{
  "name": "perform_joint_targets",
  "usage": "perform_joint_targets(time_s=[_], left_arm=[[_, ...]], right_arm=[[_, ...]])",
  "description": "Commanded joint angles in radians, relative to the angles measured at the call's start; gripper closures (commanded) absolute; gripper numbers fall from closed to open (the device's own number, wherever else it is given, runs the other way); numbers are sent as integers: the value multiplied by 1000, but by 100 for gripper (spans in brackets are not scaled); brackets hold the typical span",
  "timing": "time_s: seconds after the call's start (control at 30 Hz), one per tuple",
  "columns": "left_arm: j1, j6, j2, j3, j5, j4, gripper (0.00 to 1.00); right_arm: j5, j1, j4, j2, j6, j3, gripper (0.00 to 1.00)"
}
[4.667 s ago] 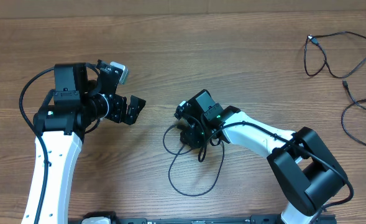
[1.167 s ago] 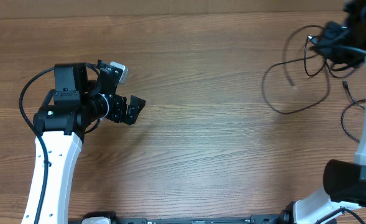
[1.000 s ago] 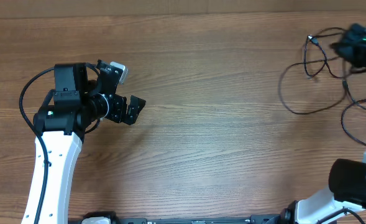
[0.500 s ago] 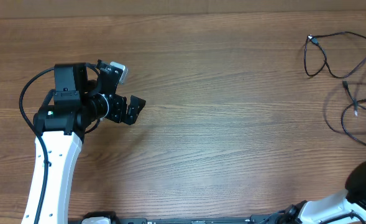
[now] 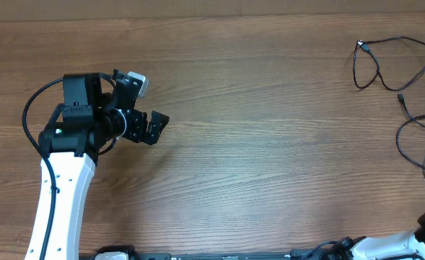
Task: Untangle cables
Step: 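Place the cable at the right edge and open the right gripper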
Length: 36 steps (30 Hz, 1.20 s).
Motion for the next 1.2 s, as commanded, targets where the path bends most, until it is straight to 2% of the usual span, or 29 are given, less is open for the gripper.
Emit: perform_joint_targets(time_s=[0.0,0.17,0.4,0.63,0.9,1.17], left_arm=[[2,22,-19,21,14,3,0],[2,22,-19,21,15,3,0],[2,22,-19,21,14,3,0],[2,22,-19,21,15,3,0],[2,22,-19,21,15,3,0],[2,22,-19,21,14,3,0]], right_arm=[[57,-54,13,-34,1,28,96],[57,-113,29,-32,5,27,96],[57,-119,109,-6,5,1,96],[43,-119,265,0,4,-176,96],[-88,-119,455,0,4,-399,96],[-97,-119,516,0,5,-441,96]])
